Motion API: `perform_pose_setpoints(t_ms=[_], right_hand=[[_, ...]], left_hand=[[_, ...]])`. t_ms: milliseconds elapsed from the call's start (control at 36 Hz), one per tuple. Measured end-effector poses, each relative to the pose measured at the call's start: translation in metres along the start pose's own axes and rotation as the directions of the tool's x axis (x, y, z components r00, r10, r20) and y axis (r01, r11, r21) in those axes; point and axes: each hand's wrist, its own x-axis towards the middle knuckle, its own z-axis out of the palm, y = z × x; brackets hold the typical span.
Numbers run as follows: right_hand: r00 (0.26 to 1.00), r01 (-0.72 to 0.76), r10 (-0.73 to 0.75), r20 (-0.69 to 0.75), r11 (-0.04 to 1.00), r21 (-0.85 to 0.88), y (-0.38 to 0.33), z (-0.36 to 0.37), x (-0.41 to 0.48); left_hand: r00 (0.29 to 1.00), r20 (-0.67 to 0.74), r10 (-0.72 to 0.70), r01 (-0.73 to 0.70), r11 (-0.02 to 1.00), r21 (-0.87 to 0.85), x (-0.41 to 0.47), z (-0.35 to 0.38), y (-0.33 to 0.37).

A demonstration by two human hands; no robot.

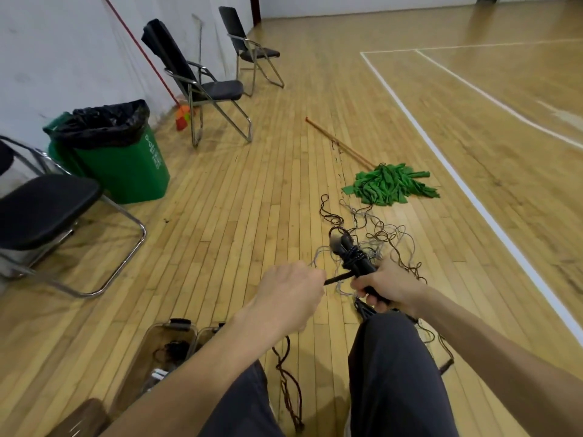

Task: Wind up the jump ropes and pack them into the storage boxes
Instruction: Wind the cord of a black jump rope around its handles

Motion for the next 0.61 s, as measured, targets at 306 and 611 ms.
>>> perform_pose_setpoints(t_ms=[306,611], right_hand=[[0.897,-0.146,0.245,0.369,0.950,-0.275,0.007,-0.003,-0.020],[0.862,0.009,0.282,0.423,0.824,-0.567,0.005,0.015,-0.048]], left_hand=[[0.968,0.064,0.244,-0.249,0.965,0.087,0.012,-0.048,0.001],[0.923,0.194,0.332,-0.332,0.943,-0.036,0.033,-0.052,0.014]])
